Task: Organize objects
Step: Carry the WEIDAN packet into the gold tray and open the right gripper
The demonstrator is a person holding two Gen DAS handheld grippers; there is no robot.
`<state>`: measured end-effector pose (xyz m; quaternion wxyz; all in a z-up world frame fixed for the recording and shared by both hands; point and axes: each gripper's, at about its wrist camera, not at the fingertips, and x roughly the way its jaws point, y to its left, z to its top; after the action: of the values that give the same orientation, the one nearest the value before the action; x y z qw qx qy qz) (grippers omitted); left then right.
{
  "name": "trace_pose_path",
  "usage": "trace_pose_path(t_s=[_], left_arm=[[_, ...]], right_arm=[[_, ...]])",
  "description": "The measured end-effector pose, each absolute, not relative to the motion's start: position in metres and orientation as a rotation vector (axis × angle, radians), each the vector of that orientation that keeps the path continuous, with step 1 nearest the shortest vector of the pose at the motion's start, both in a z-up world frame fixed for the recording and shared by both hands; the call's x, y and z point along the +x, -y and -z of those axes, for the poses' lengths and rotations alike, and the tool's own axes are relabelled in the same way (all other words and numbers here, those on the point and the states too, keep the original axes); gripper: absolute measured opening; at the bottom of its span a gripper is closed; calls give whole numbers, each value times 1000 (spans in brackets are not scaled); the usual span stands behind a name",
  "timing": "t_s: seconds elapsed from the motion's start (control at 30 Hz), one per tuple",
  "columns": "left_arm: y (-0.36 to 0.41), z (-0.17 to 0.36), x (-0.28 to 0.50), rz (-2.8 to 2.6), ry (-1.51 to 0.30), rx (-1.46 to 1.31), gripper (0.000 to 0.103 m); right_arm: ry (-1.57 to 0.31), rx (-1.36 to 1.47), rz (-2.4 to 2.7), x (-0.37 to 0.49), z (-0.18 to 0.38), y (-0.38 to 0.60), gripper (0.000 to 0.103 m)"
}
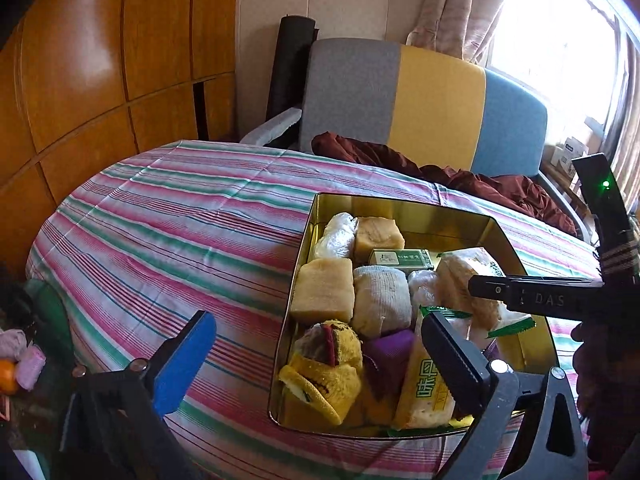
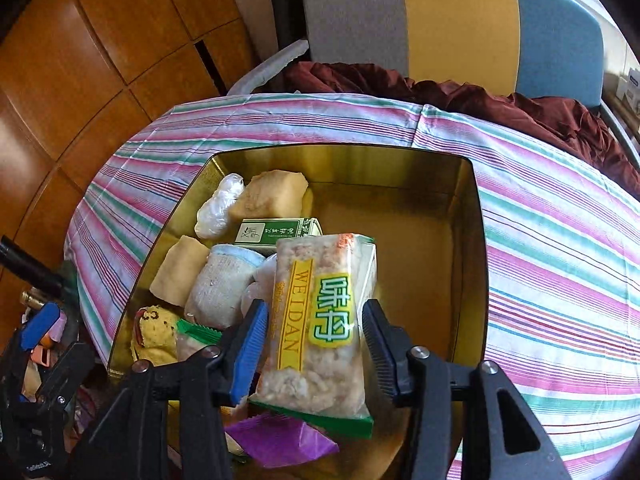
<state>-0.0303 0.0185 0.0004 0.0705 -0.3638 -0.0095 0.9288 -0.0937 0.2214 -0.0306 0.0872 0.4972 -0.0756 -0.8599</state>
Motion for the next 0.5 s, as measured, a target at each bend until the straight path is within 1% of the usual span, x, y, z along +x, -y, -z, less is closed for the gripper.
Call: trace_pose_path(t_s=[0.27,0.33,0.37,0.47,0.5], left_arm=[[-28,-1,-30,-2847,-45,-1122,103],[-30,-2,-28,-2849,-40,-1108,103],[-30,-3,-26,-2845,-30,-1100,103],[-31,-5,-21,-2833,3,-1089,103],[-30,-5,-20,-2821,21,-1090,103]], right_arm=[[182,1397,2662,-71,18,-223,51],[175,1363,2701,-63,13,-223,51],[175,1350,2723,-58,10,-224,51],[154,1316,2809,-42,5,-224,61],[147,1304,2836,-36,4,-224,61]])
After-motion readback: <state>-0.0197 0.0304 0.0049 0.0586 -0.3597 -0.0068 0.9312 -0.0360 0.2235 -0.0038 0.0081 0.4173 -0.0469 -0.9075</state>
